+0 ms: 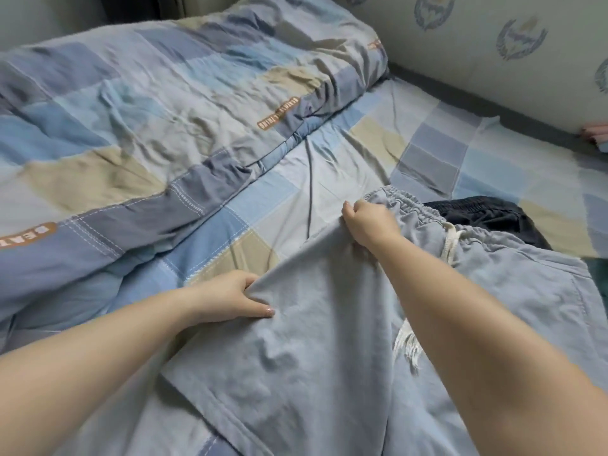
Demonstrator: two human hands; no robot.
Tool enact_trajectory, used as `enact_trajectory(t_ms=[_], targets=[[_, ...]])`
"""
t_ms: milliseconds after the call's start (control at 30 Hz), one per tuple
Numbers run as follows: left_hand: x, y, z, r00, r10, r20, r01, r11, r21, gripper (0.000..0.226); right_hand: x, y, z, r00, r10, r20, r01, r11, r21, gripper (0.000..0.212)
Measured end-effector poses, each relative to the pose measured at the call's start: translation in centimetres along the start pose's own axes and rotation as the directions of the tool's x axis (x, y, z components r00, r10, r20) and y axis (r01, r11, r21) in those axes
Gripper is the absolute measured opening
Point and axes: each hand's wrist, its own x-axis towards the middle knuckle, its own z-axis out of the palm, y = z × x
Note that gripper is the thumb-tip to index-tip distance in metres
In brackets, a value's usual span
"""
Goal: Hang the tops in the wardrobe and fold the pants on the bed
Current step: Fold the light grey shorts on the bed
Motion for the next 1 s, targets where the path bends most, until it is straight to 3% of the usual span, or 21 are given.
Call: enact_trajectory(t_ms=[100, 167, 200, 300, 400, 567, 667, 733, 800, 867, 1000], targets=[[-2.6, 4.8, -0.7, 0.993, 0.106, -0.049, -0.101, 0.990, 0.097, 0.059, -0.8, 2.7, -2.9, 0.990, 0.137, 0.026, -0.139, 0.974, 0.178, 0.048], [-4.7, 9.5, 0.4, 0.980, 0.198, 0.000, -0.195, 0.966, 0.172, 0.090, -2.0, 5.1, -5.2, 0.987, 0.146, 0.074, -0.160, 0.951, 0.263, 0.030], [-5.5, 11.5, 1.3, 0.966, 0.255, 0.034, -0.256, 0.942, 0.218, 0.094, -2.5, 5.9, -6.2, 0.988, 0.128, 0.090, -0.150, 0.944, 0.295, 0.021], [-7.7, 16.7, 5.1, 0.912, 0.371, 0.174, -0.410, 0.816, 0.408, 0.076, -4.3, 8.6, -9.4, 0.991, 0.084, 0.105, -0.114, 0.937, 0.330, 0.027], [-8.9, 20.9, 9.6, 0.866, 0.411, 0.283, -0.500, 0.722, 0.479, 0.057, -6.5, 12.7, -12.4, 0.995, 0.089, 0.044, -0.098, 0.957, 0.272, 0.026], [-9.5, 24.5, 17.3, 0.815, 0.452, 0.362, -0.579, 0.654, 0.487, 0.063, -12.5, 21.0, -14.5, 0.987, 0.163, -0.011, -0.161, 0.983, 0.088, 0.024], [-9.6, 24.7, 22.1, 0.794, 0.446, 0.412, -0.600, 0.682, 0.418, 0.070, -16.2, 25.7, -13.8, 0.965, 0.254, 0.065, -0.257, 0.965, 0.057, 0.020], [-9.6, 24.2, 25.1, 0.801, 0.401, 0.445, -0.570, 0.738, 0.361, 0.073, -18.6, 27.8, -12.6, 0.938, 0.305, 0.168, -0.329, 0.933, 0.148, 0.049], [-9.5, 23.4, 27.4, 0.816, 0.362, 0.450, -0.530, 0.778, 0.336, 0.069, -20.5, 28.8, -11.1, 0.937, 0.287, 0.200, -0.336, 0.899, 0.280, 0.064], [-9.1, 22.9, 29.2, 0.830, 0.332, 0.448, -0.497, 0.805, 0.324, 0.060, -21.5, 29.5, -10.1, 0.950, 0.256, 0.176, -0.306, 0.870, 0.387, 0.063], [-8.9, 23.0, 31.8, 0.838, 0.370, 0.402, -0.483, 0.846, 0.227, 0.052, -22.1, 29.8, -9.5, 0.975, 0.205, 0.084, -0.221, 0.881, 0.419, 0.051]])
